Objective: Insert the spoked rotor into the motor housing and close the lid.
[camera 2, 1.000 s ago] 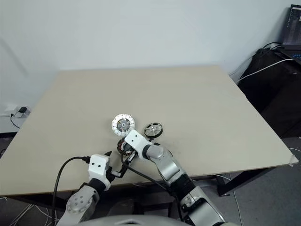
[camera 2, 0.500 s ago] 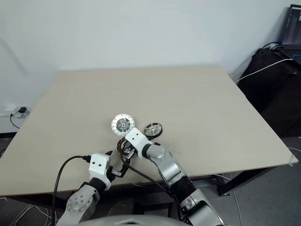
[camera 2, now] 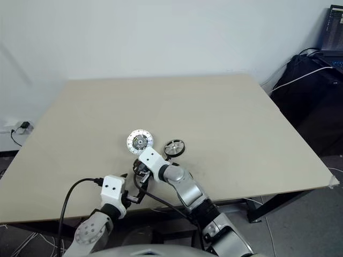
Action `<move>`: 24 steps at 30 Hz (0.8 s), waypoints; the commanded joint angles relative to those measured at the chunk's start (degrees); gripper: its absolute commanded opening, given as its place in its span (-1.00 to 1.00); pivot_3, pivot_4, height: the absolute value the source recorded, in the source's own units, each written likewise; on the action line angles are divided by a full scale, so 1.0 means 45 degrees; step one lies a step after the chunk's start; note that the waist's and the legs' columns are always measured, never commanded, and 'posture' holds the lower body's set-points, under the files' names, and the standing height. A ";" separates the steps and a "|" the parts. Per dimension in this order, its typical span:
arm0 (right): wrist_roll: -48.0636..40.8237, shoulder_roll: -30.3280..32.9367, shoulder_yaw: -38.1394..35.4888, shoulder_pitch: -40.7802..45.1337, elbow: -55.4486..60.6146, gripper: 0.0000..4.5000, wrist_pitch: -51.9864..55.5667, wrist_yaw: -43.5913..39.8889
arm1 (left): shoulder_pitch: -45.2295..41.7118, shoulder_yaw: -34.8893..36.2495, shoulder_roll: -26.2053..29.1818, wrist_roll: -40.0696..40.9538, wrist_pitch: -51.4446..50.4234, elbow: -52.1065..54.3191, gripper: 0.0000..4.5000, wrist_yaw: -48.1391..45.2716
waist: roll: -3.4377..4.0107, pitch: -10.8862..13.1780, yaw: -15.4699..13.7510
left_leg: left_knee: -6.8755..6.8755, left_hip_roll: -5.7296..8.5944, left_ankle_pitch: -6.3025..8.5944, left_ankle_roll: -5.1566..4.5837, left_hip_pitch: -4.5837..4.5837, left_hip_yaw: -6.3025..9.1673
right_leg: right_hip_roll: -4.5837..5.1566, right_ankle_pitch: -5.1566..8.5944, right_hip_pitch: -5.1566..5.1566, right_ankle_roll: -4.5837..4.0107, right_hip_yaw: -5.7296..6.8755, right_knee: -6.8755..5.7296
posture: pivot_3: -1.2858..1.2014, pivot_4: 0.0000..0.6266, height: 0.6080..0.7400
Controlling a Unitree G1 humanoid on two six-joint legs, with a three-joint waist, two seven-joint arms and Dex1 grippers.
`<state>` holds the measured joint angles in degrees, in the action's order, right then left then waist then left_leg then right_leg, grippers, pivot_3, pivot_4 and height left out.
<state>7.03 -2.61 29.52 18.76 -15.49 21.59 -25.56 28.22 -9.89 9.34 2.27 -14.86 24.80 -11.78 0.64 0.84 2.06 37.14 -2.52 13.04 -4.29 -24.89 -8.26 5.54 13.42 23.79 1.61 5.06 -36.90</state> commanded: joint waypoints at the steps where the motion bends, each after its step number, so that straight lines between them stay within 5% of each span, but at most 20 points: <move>1: 0.0079 -0.0110 0.0136 0.0134 -0.0033 -0.99 -0.0145 -0.0123 | -0.0133 0.0035 0.0009 0.0026 0.0137 0.0866 1.00 0.0050 | -0.0001 0.0000 0.0002 | 0.0000 0.0000 0.0000 0.0000 0.0001 0.0000 | 0.0000 0.0000 0.0000 0.0000 0.0000 0.0000 | 0.03 -1.00 1.00; 24: -0.0194 -0.0003 -0.0047 -0.0152 0.0046 -0.99 -0.0115 -0.0503 | -0.0180 0.0246 0.0433 -0.0241 0.1115 -0.0378 1.00 -0.0152 | -0.0002 0.0001 0.0001 | -0.0013 0.0000 -0.0001 0.0003 0.0002 0.0000 | 0.0003 0.0001 0.0006 -0.0004 0.0000 0.0001 | 0.03 -1.00 1.00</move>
<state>6.82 -2.67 29.74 18.42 -16.95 21.91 -26.85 28.11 -9.79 10.87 1.68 -11.96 21.65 -12.73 0.63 0.85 2.06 37.07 -2.52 13.03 -4.28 -24.89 -8.26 5.55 13.42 23.83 1.59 5.06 -36.89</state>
